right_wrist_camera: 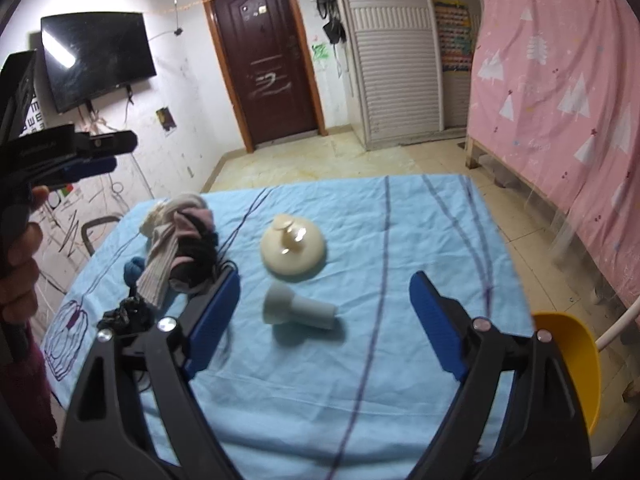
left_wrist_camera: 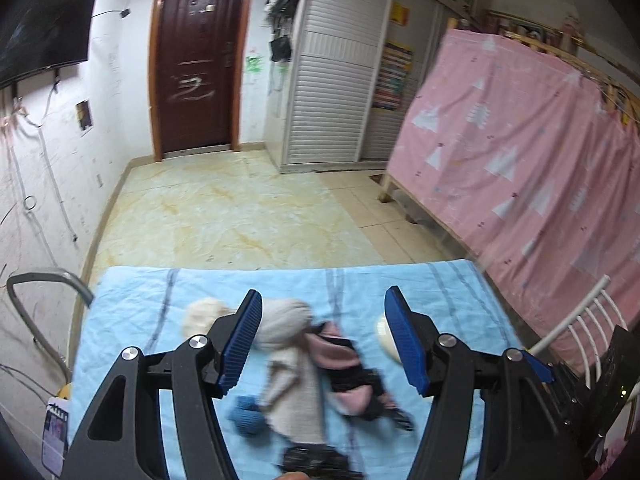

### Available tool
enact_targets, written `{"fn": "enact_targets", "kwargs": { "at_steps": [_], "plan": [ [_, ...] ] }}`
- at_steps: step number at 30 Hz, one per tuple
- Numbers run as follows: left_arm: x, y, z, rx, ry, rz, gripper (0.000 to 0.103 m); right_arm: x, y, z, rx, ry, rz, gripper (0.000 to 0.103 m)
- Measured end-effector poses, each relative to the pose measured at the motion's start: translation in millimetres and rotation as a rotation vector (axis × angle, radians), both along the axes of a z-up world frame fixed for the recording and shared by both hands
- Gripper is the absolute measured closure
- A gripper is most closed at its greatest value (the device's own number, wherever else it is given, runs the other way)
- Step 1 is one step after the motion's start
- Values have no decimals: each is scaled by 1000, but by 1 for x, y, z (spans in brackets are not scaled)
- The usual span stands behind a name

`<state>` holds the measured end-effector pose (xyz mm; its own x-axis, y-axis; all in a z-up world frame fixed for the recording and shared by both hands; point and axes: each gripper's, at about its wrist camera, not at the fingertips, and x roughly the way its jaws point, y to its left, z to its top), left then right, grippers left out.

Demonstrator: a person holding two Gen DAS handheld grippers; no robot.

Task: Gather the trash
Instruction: 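Move both open tools back over the remaining pile on the bed, then grasp the cream crumpled cloth with the left tool while the right tool grasps the white plastic cylinder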

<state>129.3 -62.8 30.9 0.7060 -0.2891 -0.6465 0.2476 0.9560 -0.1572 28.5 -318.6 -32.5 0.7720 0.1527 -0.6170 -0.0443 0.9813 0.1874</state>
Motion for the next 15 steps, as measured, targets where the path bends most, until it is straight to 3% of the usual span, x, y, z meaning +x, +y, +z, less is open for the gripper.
{"fn": "enact_targets", "kwargs": {
  "at_steps": [6, 15],
  "plan": [
    [24, 40, -16, 27, 39, 72, 47, 13, 12, -11, -4, 48, 12, 17],
    [55, 67, -50, 42, 128, 124, 47, 27, 18, -19, -7, 112, 15, 15]
  ]
}}
